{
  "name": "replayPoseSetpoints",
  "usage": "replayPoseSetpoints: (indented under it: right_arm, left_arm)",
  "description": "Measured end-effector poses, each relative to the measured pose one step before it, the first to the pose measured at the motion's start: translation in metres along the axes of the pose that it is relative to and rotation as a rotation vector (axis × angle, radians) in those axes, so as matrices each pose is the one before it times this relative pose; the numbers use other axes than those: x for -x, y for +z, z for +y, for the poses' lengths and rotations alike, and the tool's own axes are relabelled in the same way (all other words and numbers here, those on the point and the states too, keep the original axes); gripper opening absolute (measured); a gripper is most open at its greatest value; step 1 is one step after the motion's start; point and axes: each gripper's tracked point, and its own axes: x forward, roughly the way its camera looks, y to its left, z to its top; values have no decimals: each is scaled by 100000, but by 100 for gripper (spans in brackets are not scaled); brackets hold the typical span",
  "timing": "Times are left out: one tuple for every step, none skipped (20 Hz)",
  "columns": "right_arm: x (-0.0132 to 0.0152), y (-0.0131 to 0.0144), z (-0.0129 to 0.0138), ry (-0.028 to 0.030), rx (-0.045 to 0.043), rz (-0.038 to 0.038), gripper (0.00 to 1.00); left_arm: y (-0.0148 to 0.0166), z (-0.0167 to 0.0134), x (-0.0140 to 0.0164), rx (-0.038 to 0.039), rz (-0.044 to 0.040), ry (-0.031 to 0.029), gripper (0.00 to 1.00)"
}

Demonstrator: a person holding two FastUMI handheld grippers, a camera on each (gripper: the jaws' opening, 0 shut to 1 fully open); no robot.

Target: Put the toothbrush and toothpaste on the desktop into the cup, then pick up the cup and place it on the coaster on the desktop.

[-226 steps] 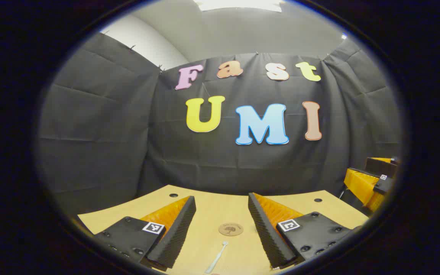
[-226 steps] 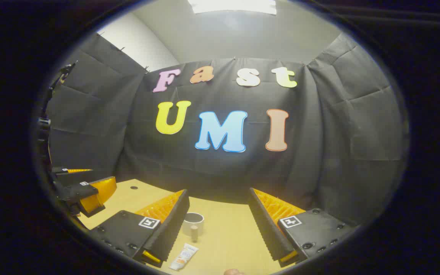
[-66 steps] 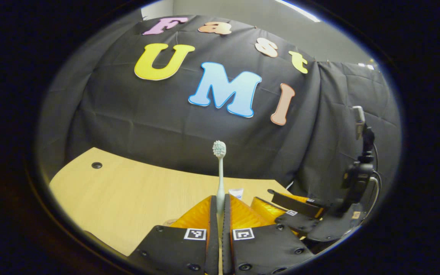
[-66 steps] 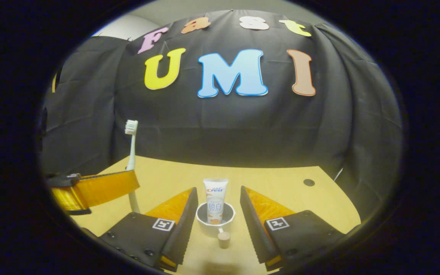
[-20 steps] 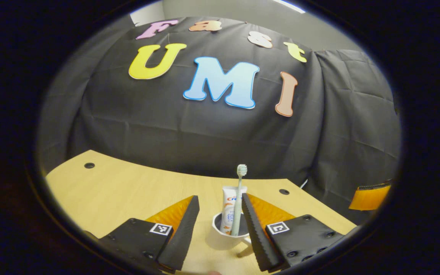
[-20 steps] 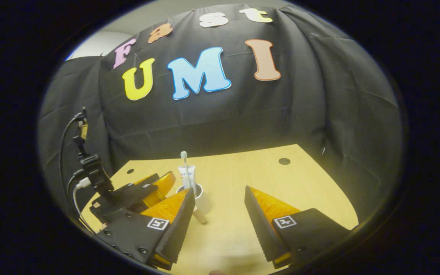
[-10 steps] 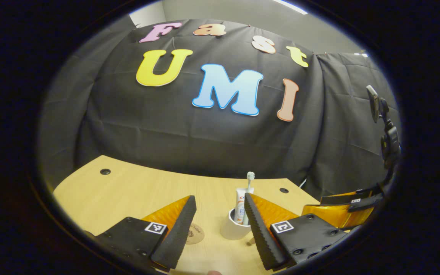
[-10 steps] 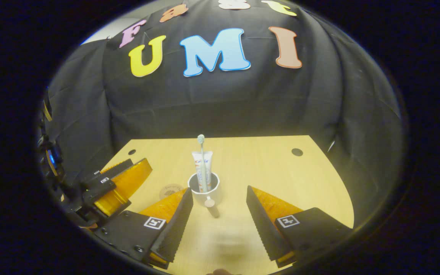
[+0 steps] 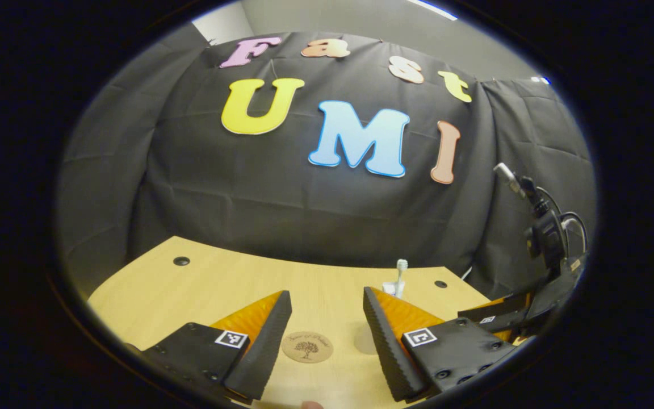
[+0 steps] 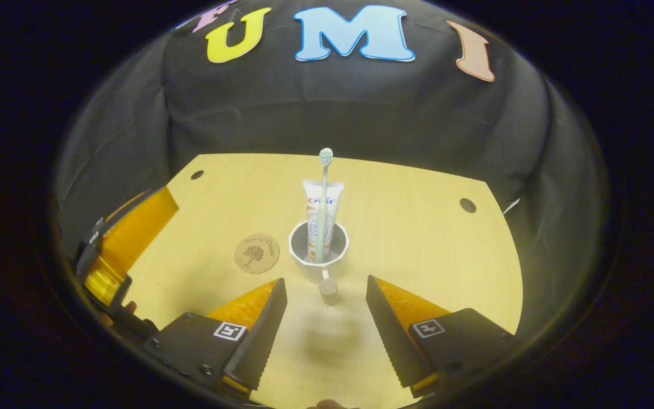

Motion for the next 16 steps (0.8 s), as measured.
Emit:
replayPoseSetpoints:
  right_arm:
    - [-480, -293, 59, 65, 1704, 2448, 91]
    - [-422, -355, 226, -180, 1730, 2133, 91]
    - [-323, -142, 100, -32, 1922, 1828, 91]
    - [-372, -83, -89, -705, 1706, 1750, 91]
    - [-562, -48, -73, -257, 1408, 1818, 91]
    - [-1110, -8, -143, -546, 1525, 2240, 91]
    - [-780, -90, -108, -179, 1501, 2553, 91]
    - [-967, -214, -11, -90, 1696, 2321, 91]
    - [-903, -11, -103, 15, 2248, 2863, 91]
    - [-609, 93, 13, 184, 1444, 1629, 89]
    - [-600, -156, 45, 223, 1128, 2115, 89]
    - [-480, -41, 72, 631, 594, 1742, 89]
    - [-468, -20, 69, 377, 252, 1878, 89]
    - [-267, -94, 3, 444, 540, 2355, 91]
    - [-361, -72, -8, 152, 868, 2165, 89]
    - [-253, -2, -109, -170, 1252, 2014, 89]
  left_arm:
    - [289, 228, 272, -966, -592, 779, 84]
    - [190, 287, 252, -761, -197, 881, 83]
    - [167, 127, 211, -405, -58, 363, 84]
    - [159, 153, 189, -364, -143, 565, 88]
    - [228, 217, 229, -361, -367, 711, 91]
    - [419, 368, 253, -452, -770, 1144, 90]
    - [241, 112, 280, -109, -688, 541, 90]
    - [267, 100, 132, 25, -495, 335, 91]
    - [174, 80, 103, 398, -726, 149, 91]
    - [39, -28, 31, 260, 0, 103, 91]
    - [-61, 126, -12, 215, 52, 297, 91]
    - [2, -66, -63, 406, 161, -352, 91]
    - [-166, -3, -94, 314, 323, 56, 91]
    - [-196, -52, -62, 360, 337, -304, 91]
    - [-159, 3, -60, 236, 452, 141, 91]
    - [-13, 131, -37, 385, -22, 325, 91]
